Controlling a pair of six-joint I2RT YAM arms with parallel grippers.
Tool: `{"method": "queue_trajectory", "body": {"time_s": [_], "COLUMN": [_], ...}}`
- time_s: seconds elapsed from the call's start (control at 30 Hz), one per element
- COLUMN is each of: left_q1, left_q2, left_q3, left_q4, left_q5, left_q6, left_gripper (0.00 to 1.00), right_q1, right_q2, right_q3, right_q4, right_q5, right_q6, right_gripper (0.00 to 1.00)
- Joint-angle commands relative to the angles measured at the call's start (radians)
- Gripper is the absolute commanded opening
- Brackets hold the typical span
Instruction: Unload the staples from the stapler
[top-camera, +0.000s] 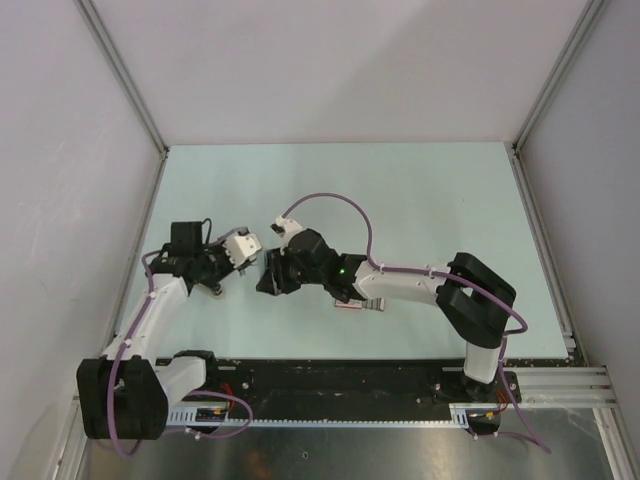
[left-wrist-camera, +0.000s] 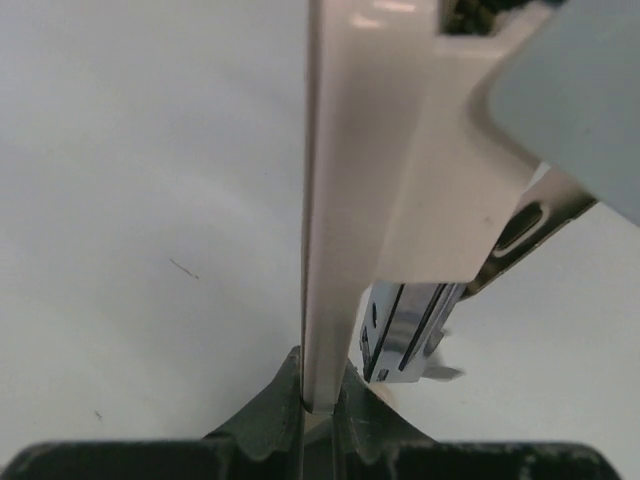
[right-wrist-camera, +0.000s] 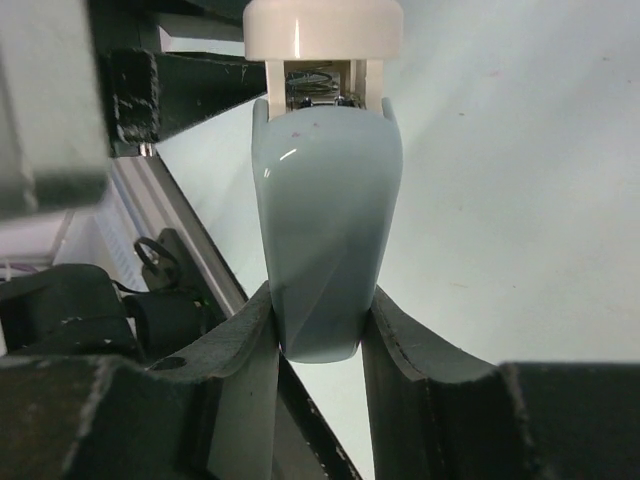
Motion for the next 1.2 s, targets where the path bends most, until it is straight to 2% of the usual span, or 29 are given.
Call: {"method": "queue_trajectory", "body": {"time_s": [0.0,0.13,0.33,0.4,0.63,0.7,0.97,1.07,1.17], "left_q1": [-0.061,-0.141,-0.161,-0.162,-0.159,-0.156,-0.034,0.057,0.110], "left_q2": [-0.025,-0.028,-0.027,-0.029,-0.047,-0.065,-0.086,-0.061,-0.029], "left_q3": [-0.038,-0.075,-0.078,-0.047,0.067,0.082,0.237,0.299,0.336], "left_q4": [0.124,0.174,0.178,0.141,-0.044,-0.056,-0.143,-0.150,-0.162], "left_q5": [-0.136,-0.220,-0.191,-0.151,0.044,0.053,0.218,0.252,0.205], "left_q6": [0.104,0.133,0.045,-0.032,-0.250,-0.280,-0.404,-0.449,-0.446], "left_gripper": [0.03,0.03,0.05,0.11,0.43,0.48,0.54,0.56,0.61], "right_q1": [0.004,0.006,0.004,-0.001,-0.043,-0.056,-0.092,-0.091,-0.072], "right_q2": [-0.048,-0.051,-0.049,-0.050,-0.049,-0.051,-0.056,-0.017,0.045], "right_q3": [-0.025,-0.035,-0.041,-0.041,-0.039,-0.039,-0.017,0.055,0.146], "right_q4": [-0.090,-0.087,-0.031,0.002,0.085,0.079,-0.018,-0.150,-0.304], "right_q5": [0.024,0.037,0.062,0.073,0.105,0.109,0.124,0.155,0.215], "right_q6": [-0.084,-0.088,-0.048,-0.027,0.020,0.018,-0.043,-0.078,-0.111], "right_gripper": [0.00,0.00,0.00,0.00,0.00,0.00,0.00,0.00,0.00]}}
